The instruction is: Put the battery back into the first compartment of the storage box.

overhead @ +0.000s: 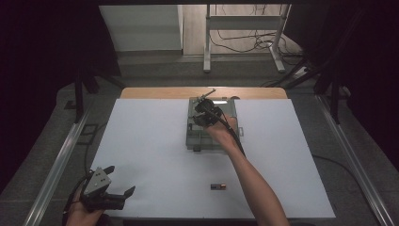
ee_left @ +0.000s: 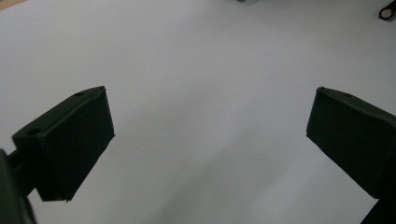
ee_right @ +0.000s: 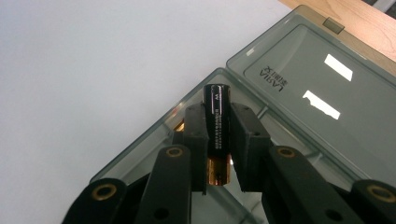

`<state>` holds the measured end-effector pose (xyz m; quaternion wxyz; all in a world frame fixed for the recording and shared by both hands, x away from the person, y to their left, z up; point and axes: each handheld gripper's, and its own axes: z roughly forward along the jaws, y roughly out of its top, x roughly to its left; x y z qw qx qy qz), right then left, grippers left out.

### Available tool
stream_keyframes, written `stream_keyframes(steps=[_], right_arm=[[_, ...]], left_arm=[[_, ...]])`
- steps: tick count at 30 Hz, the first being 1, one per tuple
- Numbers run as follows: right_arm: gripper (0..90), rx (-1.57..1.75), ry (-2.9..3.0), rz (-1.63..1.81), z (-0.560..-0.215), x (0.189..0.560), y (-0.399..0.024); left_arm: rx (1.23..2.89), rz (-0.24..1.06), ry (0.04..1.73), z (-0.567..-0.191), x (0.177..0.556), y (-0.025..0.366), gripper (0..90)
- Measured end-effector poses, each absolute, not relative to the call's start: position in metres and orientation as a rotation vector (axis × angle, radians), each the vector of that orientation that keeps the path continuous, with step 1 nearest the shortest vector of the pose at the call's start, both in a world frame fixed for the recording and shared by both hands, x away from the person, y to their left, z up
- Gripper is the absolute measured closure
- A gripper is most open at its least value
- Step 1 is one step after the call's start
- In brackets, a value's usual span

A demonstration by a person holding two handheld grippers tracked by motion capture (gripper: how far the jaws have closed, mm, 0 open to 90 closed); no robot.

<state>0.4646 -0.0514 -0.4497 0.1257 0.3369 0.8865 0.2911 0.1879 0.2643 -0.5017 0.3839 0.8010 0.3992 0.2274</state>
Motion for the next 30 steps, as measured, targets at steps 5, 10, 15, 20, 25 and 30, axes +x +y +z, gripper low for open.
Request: stream_keyframes(steps=[5, 10, 15, 20, 25, 30], right_arm=[[76.7, 0.985, 2.589, 0.808, -0.457, 0.471, -0.042], [75.3, 0.981, 2.587, 0.766, -0.464, 0.476, -0.033], [58.1, 0.967, 2.582, 0.812, -0.459, 0.474, -0.035], [48.1, 0.902, 2.594, 0.798, -0.453, 0.466, -0.041], [40.5, 0.888, 2.623, 0.875, -0.447, 0.455, -0.050], [31.5, 0.845, 2.655, 0.903, -0.445, 0.443, -0.059]], left_arm=[[2.043, 0.580, 1.015, -0.502, 0.188, 0.264, 1.5], [2.043, 0.582, 1.012, -0.502, 0.187, 0.264, 1.5], [2.042, 0.580, 1.013, -0.502, 0.188, 0.265, 1.5], [2.048, 0.583, 1.010, -0.502, 0.187, 0.263, 1.5], [2.047, 0.583, 1.011, -0.502, 0.187, 0.264, 1.5], [2.049, 0.585, 1.012, -0.502, 0.188, 0.264, 1.5]])
